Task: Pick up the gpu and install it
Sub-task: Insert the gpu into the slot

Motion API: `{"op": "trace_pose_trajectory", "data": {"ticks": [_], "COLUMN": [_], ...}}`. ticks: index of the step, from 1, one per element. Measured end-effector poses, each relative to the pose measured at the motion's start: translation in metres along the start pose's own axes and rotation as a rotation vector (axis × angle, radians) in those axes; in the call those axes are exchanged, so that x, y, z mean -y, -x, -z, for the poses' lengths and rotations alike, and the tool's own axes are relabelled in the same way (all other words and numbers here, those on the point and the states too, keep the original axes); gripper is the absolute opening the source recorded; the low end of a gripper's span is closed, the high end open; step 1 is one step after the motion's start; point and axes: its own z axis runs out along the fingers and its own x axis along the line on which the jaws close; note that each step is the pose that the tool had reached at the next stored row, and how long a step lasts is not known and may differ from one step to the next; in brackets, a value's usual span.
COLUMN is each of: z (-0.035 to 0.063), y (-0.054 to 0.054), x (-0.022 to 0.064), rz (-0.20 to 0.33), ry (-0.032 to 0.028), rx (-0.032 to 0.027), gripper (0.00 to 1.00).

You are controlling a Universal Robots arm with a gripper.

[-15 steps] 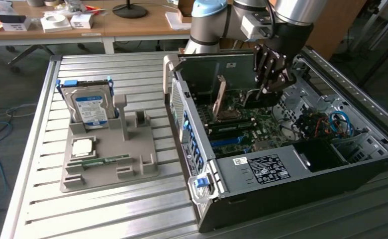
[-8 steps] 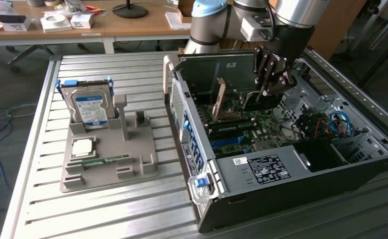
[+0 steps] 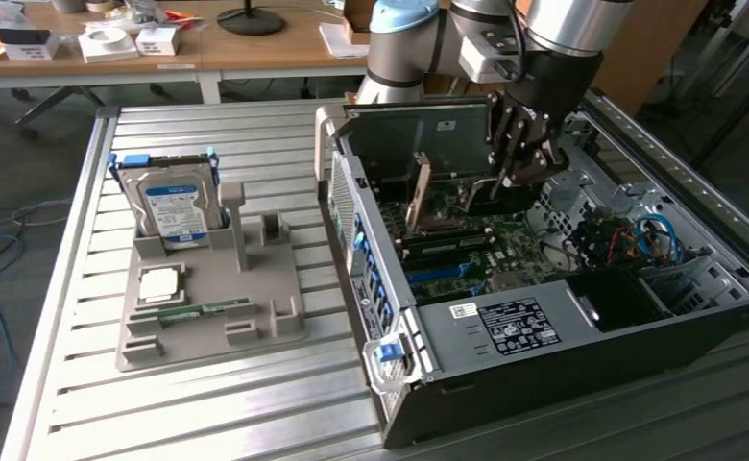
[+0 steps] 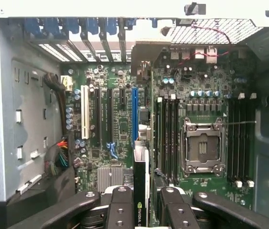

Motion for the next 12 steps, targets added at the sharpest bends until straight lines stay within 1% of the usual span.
{"op": "trace_pose_trajectory", "data": {"ticks": [3, 8, 12], "z": [-0.0017, -0.0064, -0.0080], "y": [-0.0014, -0.0082, -0.0089], "x": [-0.0009, -0.0007, -0.0015], "rz": [0.000, 0.001, 0.000], "ry": [0.0001, 0.0000, 0.0000], "rx": [-0.0001, 0.0000, 0.0000], "gripper": [0.26, 0.26, 0.26]}}
